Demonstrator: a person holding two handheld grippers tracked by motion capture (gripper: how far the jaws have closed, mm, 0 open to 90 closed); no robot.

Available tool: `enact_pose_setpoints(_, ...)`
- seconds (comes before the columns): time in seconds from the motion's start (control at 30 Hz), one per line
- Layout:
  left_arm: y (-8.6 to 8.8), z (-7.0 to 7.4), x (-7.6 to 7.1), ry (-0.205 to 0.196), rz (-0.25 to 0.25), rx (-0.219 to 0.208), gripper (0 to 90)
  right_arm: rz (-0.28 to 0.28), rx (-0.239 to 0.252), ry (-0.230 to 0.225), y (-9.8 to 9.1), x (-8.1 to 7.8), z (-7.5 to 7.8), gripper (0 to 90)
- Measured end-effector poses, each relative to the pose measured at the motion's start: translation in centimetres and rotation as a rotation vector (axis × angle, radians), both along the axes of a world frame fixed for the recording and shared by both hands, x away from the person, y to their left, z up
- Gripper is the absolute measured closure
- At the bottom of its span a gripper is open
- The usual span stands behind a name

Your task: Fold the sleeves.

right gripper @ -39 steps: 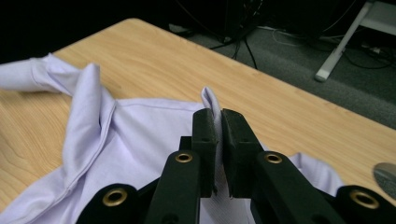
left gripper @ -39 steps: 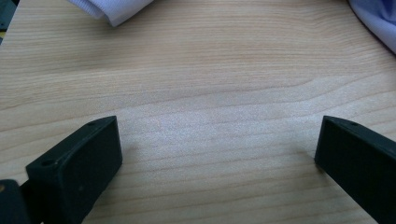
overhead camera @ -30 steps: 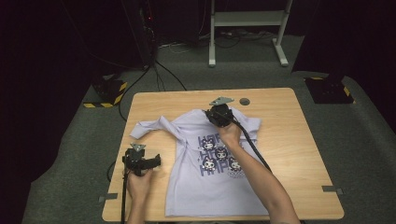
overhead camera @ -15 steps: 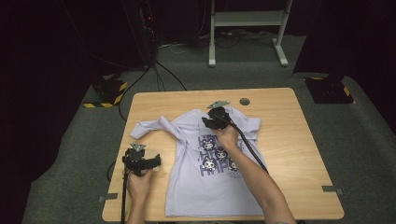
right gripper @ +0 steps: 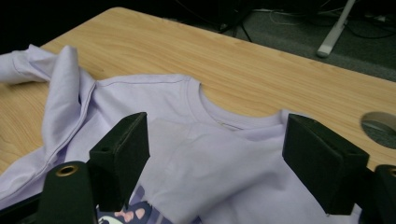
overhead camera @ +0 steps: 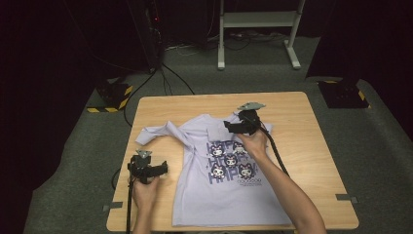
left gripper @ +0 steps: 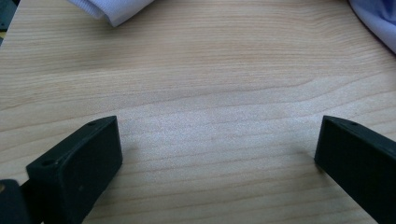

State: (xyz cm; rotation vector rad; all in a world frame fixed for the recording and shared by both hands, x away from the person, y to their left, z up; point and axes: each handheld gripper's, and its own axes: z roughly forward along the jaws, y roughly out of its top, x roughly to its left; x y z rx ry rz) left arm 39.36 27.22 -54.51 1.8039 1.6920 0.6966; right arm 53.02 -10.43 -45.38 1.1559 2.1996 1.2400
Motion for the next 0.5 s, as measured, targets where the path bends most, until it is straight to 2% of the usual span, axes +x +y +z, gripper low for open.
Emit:
enact_pose_setpoints(0.3,0.0,0.0,0.0,0.000,0.001,0.000,0.9,-0.064,0.026,-0.036,-4.7,-1.8,1.7,20.2)
enact_pose_setpoints(0.5,0.0,0.0,0.0,-0.001,0.001,-0.001,0.9,-0.097,0.053,-0.052,-6.8,-2.5,2.3,20.2)
